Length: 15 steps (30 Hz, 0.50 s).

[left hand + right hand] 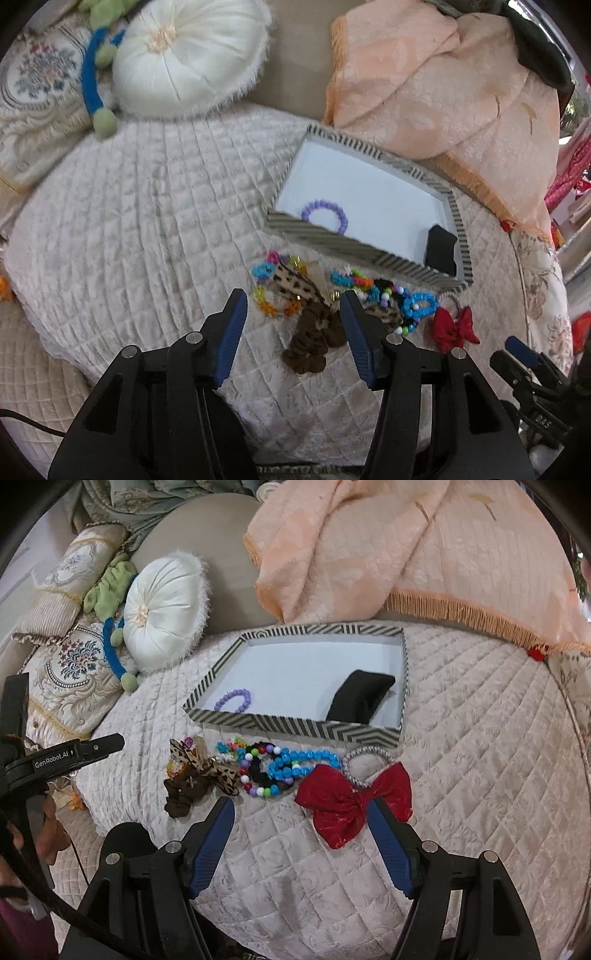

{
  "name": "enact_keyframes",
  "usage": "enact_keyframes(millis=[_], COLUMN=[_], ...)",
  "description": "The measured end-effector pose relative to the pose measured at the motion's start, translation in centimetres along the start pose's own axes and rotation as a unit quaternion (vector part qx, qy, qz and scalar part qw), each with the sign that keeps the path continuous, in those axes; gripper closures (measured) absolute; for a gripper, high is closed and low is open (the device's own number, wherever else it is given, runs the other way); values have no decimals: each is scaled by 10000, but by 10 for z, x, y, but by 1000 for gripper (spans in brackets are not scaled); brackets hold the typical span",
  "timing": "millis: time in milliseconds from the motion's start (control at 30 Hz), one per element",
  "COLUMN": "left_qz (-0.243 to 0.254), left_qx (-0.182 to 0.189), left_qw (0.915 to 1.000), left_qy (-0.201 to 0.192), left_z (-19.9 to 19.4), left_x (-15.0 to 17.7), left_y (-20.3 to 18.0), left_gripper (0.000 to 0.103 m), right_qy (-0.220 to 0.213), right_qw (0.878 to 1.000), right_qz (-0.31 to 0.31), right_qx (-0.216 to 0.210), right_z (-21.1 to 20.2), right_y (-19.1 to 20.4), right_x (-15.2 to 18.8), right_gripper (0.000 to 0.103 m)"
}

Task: Organize jewelry
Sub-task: 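Withdraw both tools from the tray back over the jewelry, then grasp the leopard bow with the left tool while the right tool grasps the red bow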

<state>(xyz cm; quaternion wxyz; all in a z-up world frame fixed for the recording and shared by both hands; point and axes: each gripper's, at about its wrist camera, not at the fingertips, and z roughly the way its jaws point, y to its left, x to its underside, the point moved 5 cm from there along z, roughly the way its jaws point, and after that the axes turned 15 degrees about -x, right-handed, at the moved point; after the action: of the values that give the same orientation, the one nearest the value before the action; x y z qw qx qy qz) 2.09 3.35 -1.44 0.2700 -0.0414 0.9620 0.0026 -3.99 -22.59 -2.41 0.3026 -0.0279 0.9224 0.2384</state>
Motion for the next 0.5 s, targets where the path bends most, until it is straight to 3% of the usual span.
enact_keyframes(millis=[167, 500], left_qz=[251, -15], left_qx=[146, 147], left_qw=[9989, 9965], left_qy=[355, 825], left_z=[19, 51], left_x=[12, 13], left_y=[-10, -13], left_gripper=[51, 51], right_qy=[119, 297], right_qw=[9998, 9993], right_qz=[137, 73], right_qx=[71, -197], right_z=[8, 22], right_y=[-13, -8], right_x=[5, 8], right_gripper=[31, 31])
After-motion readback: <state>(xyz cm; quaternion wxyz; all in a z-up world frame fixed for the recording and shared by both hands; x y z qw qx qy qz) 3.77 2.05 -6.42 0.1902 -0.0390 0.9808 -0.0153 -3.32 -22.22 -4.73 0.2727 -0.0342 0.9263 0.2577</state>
